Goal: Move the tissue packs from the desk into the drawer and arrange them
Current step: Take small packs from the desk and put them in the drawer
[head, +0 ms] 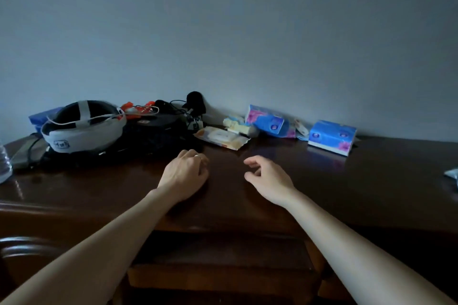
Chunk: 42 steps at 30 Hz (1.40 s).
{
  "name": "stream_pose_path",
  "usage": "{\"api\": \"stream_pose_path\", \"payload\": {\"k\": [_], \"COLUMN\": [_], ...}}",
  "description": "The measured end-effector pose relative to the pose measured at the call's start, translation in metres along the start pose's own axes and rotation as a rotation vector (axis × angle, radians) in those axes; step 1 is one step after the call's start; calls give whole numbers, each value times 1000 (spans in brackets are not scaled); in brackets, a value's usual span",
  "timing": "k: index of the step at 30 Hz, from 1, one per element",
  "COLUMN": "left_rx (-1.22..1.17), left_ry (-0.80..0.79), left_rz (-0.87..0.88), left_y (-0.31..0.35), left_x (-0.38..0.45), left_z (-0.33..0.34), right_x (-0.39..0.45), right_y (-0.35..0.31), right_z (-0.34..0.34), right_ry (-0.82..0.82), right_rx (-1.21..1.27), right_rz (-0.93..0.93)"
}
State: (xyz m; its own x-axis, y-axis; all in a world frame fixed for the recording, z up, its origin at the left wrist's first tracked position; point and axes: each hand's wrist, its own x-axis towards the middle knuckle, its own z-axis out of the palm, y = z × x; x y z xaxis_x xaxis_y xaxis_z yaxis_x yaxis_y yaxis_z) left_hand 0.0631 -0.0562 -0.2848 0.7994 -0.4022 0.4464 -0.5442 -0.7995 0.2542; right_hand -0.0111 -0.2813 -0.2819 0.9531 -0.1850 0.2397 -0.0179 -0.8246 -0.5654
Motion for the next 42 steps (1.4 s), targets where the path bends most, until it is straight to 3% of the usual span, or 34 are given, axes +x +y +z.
{"api": "stream_pose_path", "payload": {"k": [6, 10, 13, 19, 24, 27, 31, 35, 42], "left_rx": [15, 4, 7, 15, 74, 83, 24, -102, -87], "left_ry": [92, 85, 61, 92, 129, 31, -41, -70, -75], "left_rz": [11, -10, -17, -6, 83, 160, 191, 118, 72], "left_y": [-15, -15, -14, -12, -17, -13, -6, -15, -16], "left_x": [15, 15, 16, 12, 23, 40, 52, 61, 67], "left_z": [22, 22, 20, 18, 13, 17, 31, 41, 52], "right_x": [100, 131, 131, 100, 69, 69, 82, 116, 193], "right_y": [-4, -14, -15, -19, -16, -7, 10, 26, 22], "right_z": [29, 46, 54, 41, 5, -22, -31, -15, 18], "right_ry": [73, 166, 249, 198, -235, -123, 52, 112, 177], "right_rx": [-160, 116, 160, 513, 1026, 1217, 720, 367, -304], "right_rz": [158, 329, 367, 288, 212, 231, 273, 252, 225]}}
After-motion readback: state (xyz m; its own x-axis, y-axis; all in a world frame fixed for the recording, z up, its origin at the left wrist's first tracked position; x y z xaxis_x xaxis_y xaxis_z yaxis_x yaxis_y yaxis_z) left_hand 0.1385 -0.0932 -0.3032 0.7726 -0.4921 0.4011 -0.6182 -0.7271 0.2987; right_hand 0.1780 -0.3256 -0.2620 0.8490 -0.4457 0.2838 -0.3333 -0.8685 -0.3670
